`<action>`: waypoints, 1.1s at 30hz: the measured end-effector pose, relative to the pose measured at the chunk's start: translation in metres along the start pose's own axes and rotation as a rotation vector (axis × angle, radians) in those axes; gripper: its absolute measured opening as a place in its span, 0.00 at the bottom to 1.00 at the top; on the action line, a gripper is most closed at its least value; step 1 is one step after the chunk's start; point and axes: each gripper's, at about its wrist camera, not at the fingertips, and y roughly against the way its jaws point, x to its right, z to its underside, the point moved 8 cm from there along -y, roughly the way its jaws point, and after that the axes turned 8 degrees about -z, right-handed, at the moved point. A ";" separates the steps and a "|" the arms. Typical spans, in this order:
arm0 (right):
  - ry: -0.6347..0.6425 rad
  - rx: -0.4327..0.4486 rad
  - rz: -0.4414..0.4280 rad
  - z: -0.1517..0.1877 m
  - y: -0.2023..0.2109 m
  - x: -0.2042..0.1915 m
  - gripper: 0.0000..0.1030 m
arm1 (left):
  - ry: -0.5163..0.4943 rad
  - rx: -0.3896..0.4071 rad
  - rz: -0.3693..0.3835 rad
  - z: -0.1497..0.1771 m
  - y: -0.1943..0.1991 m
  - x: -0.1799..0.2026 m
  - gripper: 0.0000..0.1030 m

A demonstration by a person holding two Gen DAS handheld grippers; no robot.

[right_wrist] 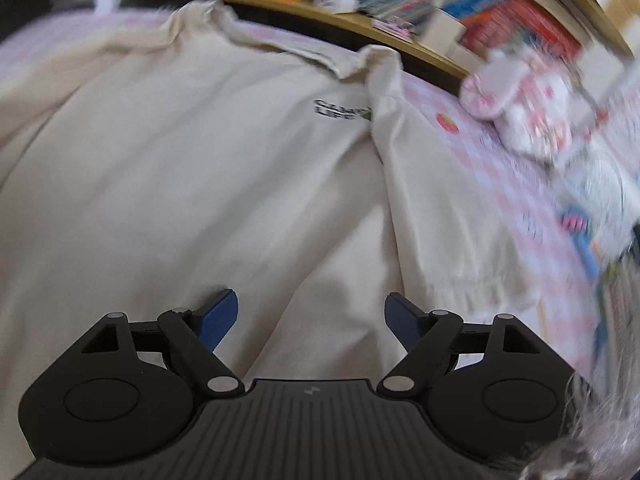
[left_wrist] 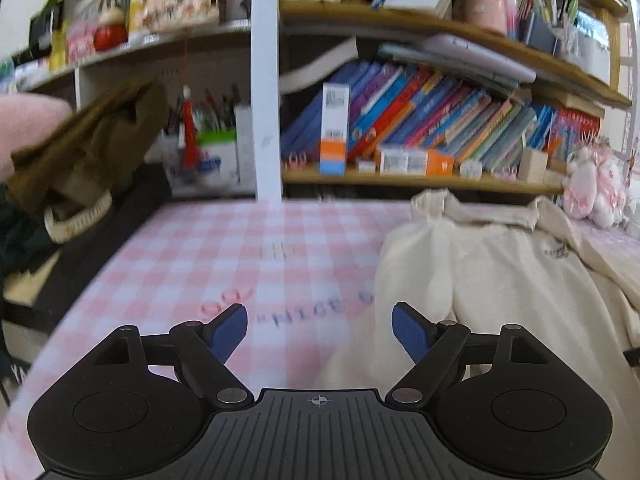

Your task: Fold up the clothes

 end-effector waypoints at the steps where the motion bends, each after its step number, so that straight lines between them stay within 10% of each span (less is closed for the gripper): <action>1: -0.021 0.011 -0.017 0.002 0.000 0.002 0.77 | -0.019 -0.017 0.008 0.001 -0.003 0.002 0.79; 16: -0.216 0.135 -0.110 0.020 0.003 0.016 0.78 | -0.447 -0.067 0.133 0.004 -0.009 0.068 0.78; 18: -0.223 0.139 -0.113 0.020 0.003 0.016 0.78 | -0.425 -0.124 0.140 0.008 -0.020 0.066 0.72; 21: -0.221 0.134 -0.122 0.019 0.002 0.018 0.78 | -0.337 -0.170 0.200 0.001 -0.028 0.058 0.00; 28: -0.202 0.126 -0.131 0.019 0.003 0.018 0.78 | -0.006 -0.142 0.135 -0.087 -0.077 -0.028 0.00; 33: -0.172 0.101 -0.140 0.017 0.005 0.016 0.74 | -0.023 -0.184 -0.027 -0.121 -0.143 -0.081 0.00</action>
